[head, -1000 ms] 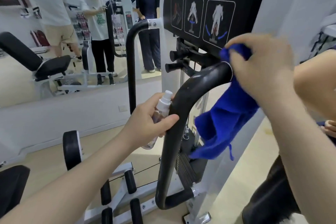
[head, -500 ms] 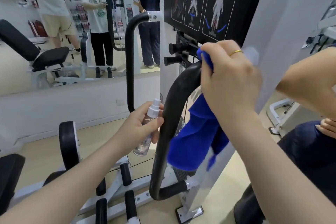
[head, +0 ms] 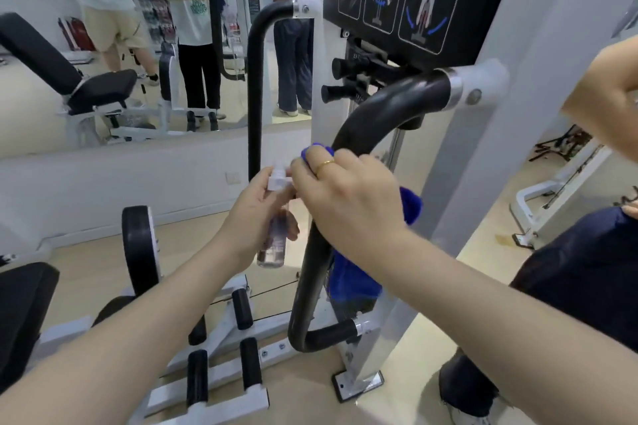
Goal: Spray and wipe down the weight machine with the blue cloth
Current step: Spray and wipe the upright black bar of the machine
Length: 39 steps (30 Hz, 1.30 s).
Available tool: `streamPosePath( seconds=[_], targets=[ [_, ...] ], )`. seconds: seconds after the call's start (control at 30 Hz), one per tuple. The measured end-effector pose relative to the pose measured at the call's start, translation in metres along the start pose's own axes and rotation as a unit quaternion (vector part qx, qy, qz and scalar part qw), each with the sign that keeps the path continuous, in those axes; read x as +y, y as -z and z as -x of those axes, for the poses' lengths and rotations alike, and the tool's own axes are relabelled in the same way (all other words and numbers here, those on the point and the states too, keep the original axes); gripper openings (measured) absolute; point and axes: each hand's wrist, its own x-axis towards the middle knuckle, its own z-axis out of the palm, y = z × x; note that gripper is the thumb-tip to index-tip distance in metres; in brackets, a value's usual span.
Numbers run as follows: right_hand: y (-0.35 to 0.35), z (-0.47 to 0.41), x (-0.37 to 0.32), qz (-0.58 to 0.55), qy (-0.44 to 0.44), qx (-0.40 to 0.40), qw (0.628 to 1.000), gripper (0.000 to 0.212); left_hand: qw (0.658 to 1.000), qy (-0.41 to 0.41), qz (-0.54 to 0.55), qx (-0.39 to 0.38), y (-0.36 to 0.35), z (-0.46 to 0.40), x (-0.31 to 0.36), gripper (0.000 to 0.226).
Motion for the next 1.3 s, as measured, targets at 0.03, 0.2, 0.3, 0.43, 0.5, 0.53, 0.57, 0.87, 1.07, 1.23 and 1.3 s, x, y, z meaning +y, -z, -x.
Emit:
streamPosePath(
  seconds=[0.03,0.2,0.3,0.43,0.5,0.53,0.57,0.87,1.07,1.23,1.3],
  targets=[
    [-0.001,0.003,-0.003,0.009,0.020,-0.002,1.000,0.053,0.999,0.004,-0.014,0.036,0.007,0.002,-0.006,0.006],
    [-0.003,-0.003,0.007,0.032,0.016,0.031,0.999,0.048,0.997,0.031,-0.056,0.050,0.019,0.011,-0.028,0.012],
    [-0.031,0.037,-0.030,0.026,0.083,-0.050,0.995,0.039,0.997,0.051,-0.049,0.043,0.013,0.020,-0.036,0.008],
    [-0.046,0.064,-0.051,-0.046,0.119,-0.113,0.985,0.045,0.993,0.081,-0.060,0.067,0.022,0.031,-0.057,0.015],
    [-0.031,0.045,-0.031,-0.050,0.083,-0.060,0.993,0.049,0.992,0.091,-0.048,0.067,0.024,0.034,-0.064,0.013],
    [-0.023,0.035,-0.020,-0.045,0.062,-0.032,0.997,0.046,0.993,0.091,-0.038,0.063,0.024,0.034,-0.066,0.011],
    [-0.020,0.029,-0.012,-0.046,0.044,-0.017,0.998,0.040,0.994,0.090,-0.030,0.060,0.023,0.035,-0.068,0.011],
    [-0.073,0.108,-0.076,-0.112,0.063,-0.156,0.979,0.043,0.990,0.113,-0.050,0.061,0.036,0.060,-0.103,0.014],
    [-0.039,0.075,-0.026,-0.167,-0.008,-0.030,0.985,0.025,0.991,0.132,-0.027,0.027,0.042,0.064,-0.108,0.019],
    [-0.088,0.155,-0.070,-0.177,0.150,-0.270,0.934,0.033,0.991,0.127,0.003,0.039,0.048,0.062,-0.114,0.020],
    [-0.109,0.174,-0.093,-0.180,0.182,-0.362,0.897,0.033,0.991,0.128,-0.005,0.047,0.052,0.062,-0.122,0.019]
  ],
)
